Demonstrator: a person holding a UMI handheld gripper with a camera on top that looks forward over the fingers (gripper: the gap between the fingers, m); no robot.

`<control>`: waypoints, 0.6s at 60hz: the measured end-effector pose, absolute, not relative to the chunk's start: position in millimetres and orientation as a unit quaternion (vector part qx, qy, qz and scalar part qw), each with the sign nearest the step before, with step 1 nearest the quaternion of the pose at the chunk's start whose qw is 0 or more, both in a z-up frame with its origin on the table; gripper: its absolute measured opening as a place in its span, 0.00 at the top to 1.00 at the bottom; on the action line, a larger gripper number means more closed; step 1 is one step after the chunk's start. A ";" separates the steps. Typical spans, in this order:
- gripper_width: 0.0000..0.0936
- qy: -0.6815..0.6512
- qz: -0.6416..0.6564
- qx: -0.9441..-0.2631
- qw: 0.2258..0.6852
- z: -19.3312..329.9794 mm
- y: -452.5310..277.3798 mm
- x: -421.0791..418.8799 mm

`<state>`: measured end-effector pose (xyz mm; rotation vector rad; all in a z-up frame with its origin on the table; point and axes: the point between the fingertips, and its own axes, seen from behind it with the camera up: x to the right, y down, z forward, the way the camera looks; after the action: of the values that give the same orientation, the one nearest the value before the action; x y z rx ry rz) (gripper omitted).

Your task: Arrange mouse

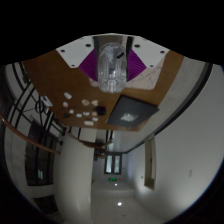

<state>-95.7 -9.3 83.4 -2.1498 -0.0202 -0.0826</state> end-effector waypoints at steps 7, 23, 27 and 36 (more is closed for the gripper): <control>0.60 -0.010 -0.017 -0.898 0.440 22.5 -14.6 -121.1; 0.54 -0.008 -0.005 -0.900 0.436 -14.2 -8.7 -131.1; 0.41 -0.005 -0.004 -0.904 0.428 -13.2 -14.6 -132.6; 0.09 -0.004 0.034 -0.898 0.439 20.6 -53.6 -156.5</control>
<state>-156.5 -53.6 20.6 -2.2312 -0.0099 0.0847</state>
